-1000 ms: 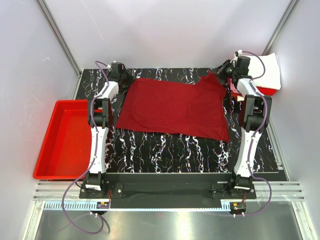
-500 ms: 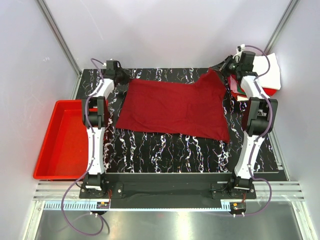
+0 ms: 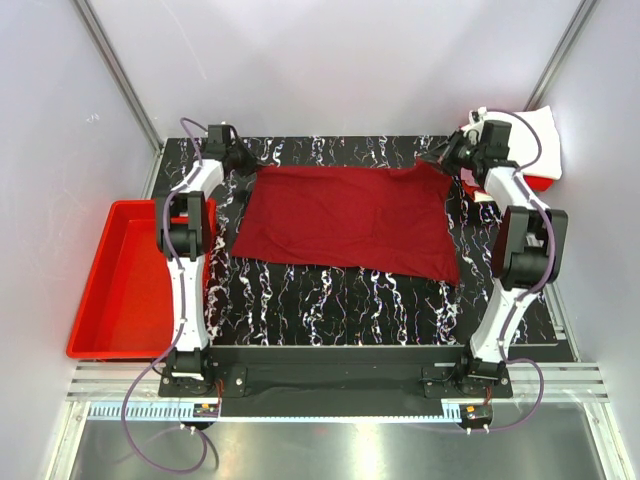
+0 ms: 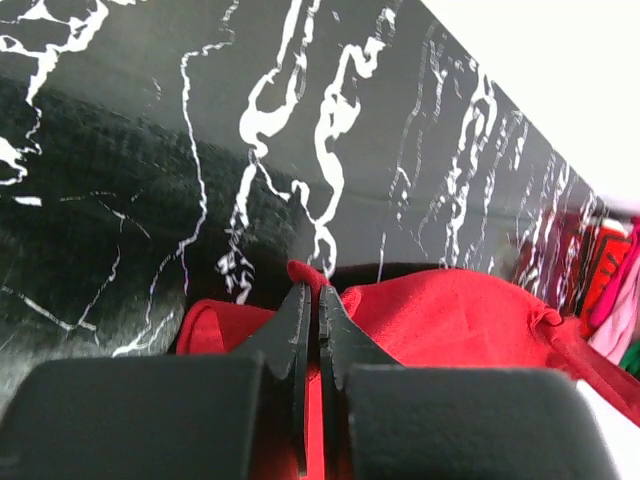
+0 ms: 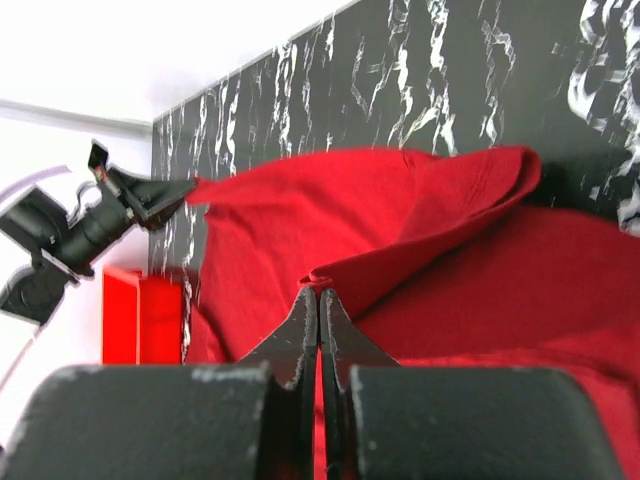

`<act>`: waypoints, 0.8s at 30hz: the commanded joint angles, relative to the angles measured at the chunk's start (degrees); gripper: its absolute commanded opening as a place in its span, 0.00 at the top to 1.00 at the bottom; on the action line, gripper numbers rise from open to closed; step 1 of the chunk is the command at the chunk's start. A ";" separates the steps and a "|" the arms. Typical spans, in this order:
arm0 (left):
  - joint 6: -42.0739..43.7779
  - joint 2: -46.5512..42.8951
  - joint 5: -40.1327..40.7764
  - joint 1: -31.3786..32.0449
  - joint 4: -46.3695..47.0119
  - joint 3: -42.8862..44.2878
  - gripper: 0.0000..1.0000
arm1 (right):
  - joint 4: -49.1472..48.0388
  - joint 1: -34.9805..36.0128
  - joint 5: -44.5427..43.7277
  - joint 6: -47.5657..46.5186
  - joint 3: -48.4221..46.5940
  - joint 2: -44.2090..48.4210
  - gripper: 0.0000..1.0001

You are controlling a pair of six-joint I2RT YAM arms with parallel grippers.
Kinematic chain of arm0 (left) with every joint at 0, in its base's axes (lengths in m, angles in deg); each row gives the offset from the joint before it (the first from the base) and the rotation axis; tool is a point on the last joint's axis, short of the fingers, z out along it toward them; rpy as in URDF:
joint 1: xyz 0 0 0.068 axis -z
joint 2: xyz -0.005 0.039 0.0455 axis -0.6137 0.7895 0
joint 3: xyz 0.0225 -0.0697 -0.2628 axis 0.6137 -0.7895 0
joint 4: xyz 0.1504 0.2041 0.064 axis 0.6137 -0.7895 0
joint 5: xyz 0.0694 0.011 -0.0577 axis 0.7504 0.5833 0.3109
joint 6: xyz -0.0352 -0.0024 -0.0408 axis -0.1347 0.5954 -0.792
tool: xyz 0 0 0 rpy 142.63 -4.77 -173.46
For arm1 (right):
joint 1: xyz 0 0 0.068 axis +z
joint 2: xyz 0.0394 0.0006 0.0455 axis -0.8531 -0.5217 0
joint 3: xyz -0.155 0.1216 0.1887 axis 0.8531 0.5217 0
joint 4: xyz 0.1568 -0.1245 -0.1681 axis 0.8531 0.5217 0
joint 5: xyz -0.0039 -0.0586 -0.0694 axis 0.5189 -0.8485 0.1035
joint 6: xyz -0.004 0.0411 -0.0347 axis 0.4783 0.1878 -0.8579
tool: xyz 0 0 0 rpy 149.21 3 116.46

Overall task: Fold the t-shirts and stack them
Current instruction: Fold the tshirt

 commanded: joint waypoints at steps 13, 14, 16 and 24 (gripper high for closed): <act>10.19 -9.91 -5.85 -0.99 1.21 -5.19 1.00 | -5.79 0.35 1.86 -7.59 23.73 29.17 1.00; 10.89 -10.18 -5.76 -0.99 1.12 -6.24 1.00 | -5.79 0.35 1.25 -7.77 25.83 30.06 1.00; 11.60 -11.06 -5.50 -1.08 1.21 -7.30 1.00 | -5.00 0.35 -0.68 -8.47 27.34 32.43 1.00; 14.15 -12.38 -5.24 -3.72 0.95 -11.61 1.00 | -1.83 -1.14 -6.40 -10.15 33.84 38.85 1.00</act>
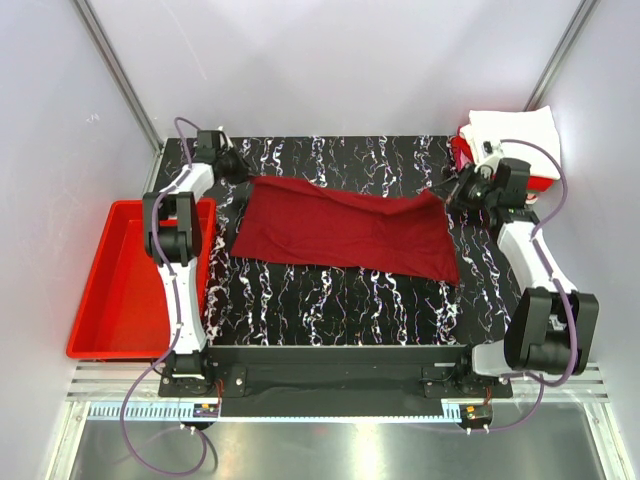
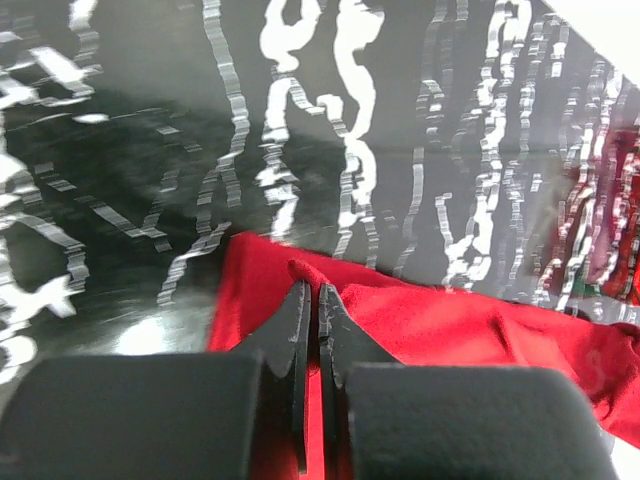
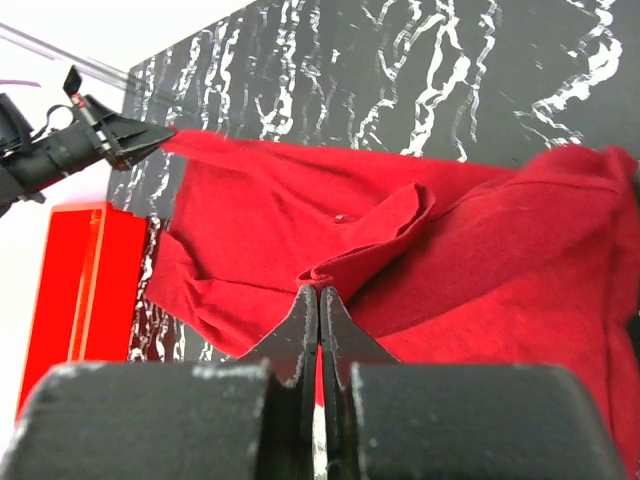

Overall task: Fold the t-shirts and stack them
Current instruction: Fold the tshirt

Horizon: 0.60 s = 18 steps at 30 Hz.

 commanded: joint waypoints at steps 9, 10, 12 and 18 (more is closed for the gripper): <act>4.19 -3.94 -0.56 -2.41 1.03 -2.37 1.00 | 1.72 -2.44 -9.73 0.07 7.26 10.06 1.00; 4.19 -3.85 -0.64 -2.32 1.12 -2.55 1.00 | 1.89 -2.53 -10.09 0.24 7.69 10.33 1.00; 4.45 -3.77 -0.64 -2.41 1.12 -2.81 1.00 | 2.16 -2.62 -10.88 0.77 8.75 10.59 1.00; 3.93 -7.26 -0.29 -2.50 4.09 -8.76 1.00 | 1.19 -2.71 -12.54 3.23 14.19 12.26 1.00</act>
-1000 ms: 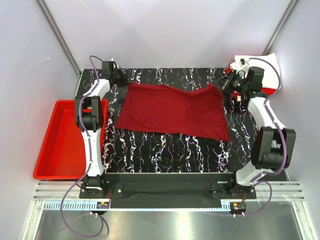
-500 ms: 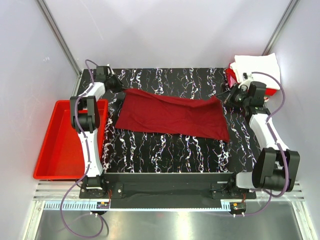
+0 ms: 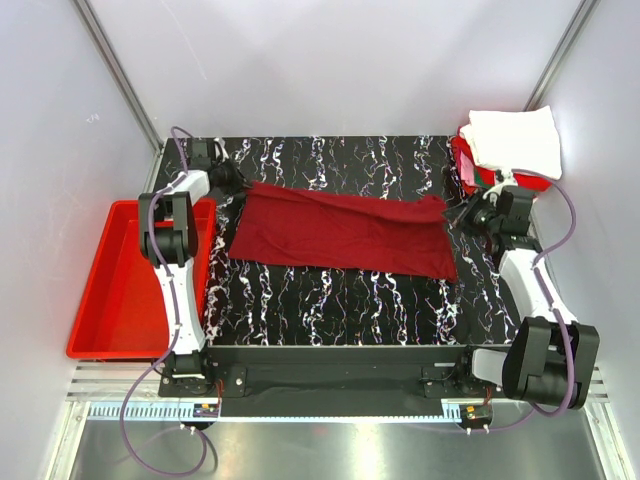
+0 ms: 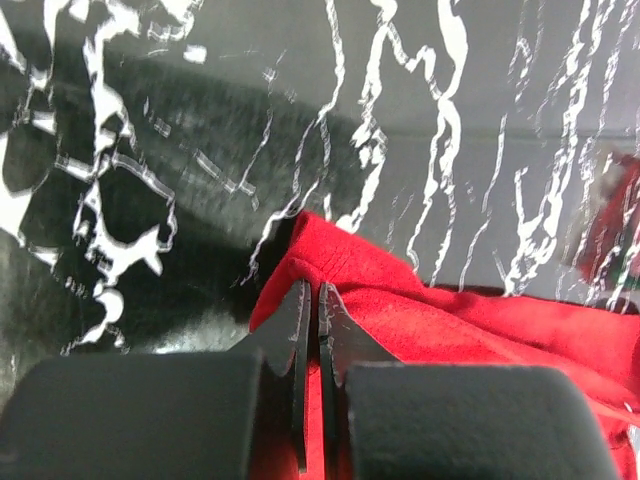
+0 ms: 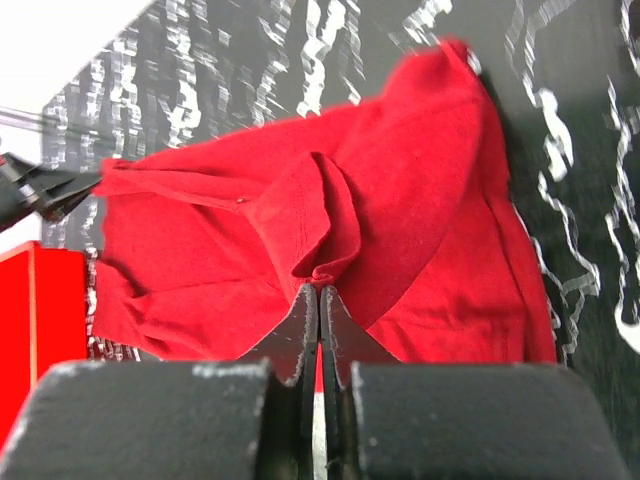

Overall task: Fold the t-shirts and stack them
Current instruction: Fold the tshirt

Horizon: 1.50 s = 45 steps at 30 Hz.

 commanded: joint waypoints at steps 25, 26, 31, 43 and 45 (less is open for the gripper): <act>12.48 -15.97 14.29 10.69 -7.83 -1.26 0.39 | 6.47 4.73 -6.01 6.30 -2.19 -3.17 0.26; 12.67 -14.83 15.86 11.57 -8.89 0.24 0.39 | 7.69 5.53 -6.71 6.03 -3.69 -4.85 0.27; 12.41 -7.10 19.03 14.56 -16.89 8.69 0.43 | 12.53 8.26 -9.44 6.64 -13.44 -15.93 0.27; 6.00 -10.68 21.06 17.29 -19.89 -3.59 0.50 | 18.25 12.93 -10.85 4.64 -30.58 -36.93 0.28; 4.76 -15.95 20.72 17.29 -18.49 -9.57 0.50 | 19.21 13.01 -10.85 3.49 -32.61 -39.30 0.28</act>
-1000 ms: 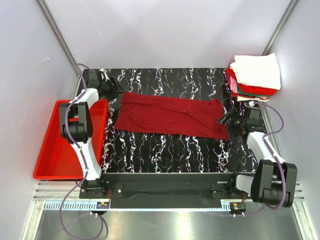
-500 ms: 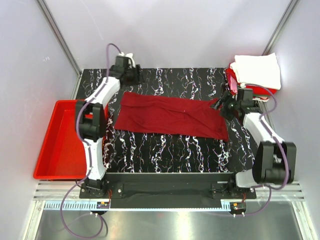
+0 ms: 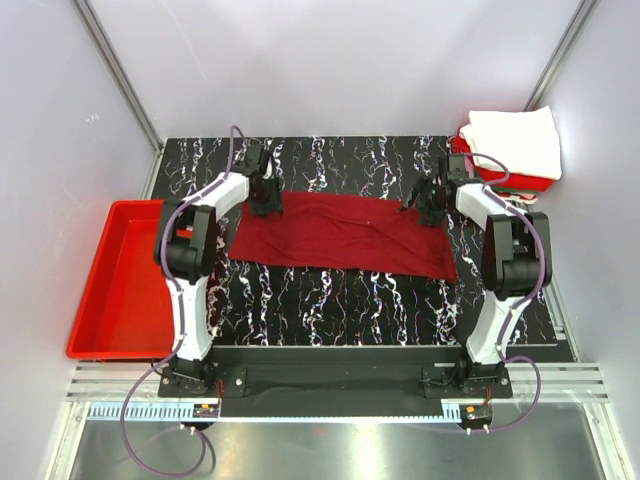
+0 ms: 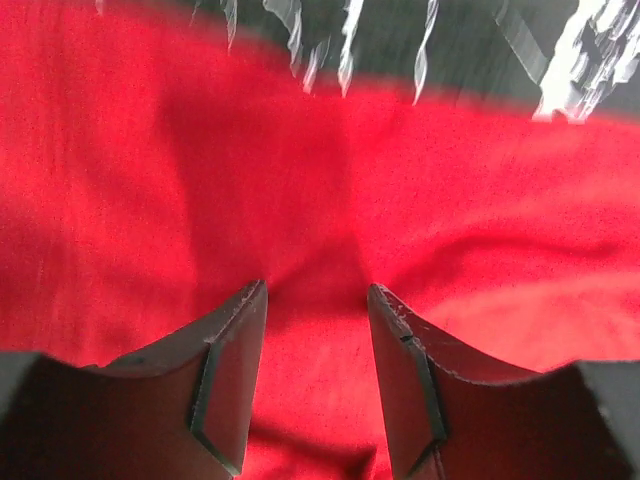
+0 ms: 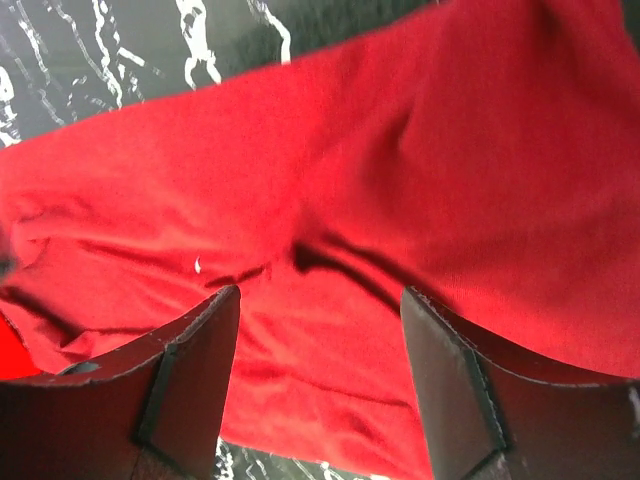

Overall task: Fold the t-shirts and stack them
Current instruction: Fold the tshirt

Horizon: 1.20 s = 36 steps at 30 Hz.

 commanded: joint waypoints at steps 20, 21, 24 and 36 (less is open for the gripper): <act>0.66 -38.79 -1.64 0.50 -9.12 -25.70 0.48 | 2.77 4.12 -1.17 -6.70 -7.19 -7.11 0.41; 0.75 -39.68 -1.46 0.50 -9.21 -26.41 0.48 | 2.77 4.20 -1.25 -6.79 -7.19 -7.46 0.43; 1.81 -42.59 -1.20 0.50 -9.12 -29.92 0.48 | 3.03 4.38 -1.87 -6.88 -7.11 -7.55 0.60; 3.39 -45.58 -1.11 0.41 -6.32 -36.00 0.48 | 7.42 8.32 -3.89 -4.87 -5.89 -1.40 1.00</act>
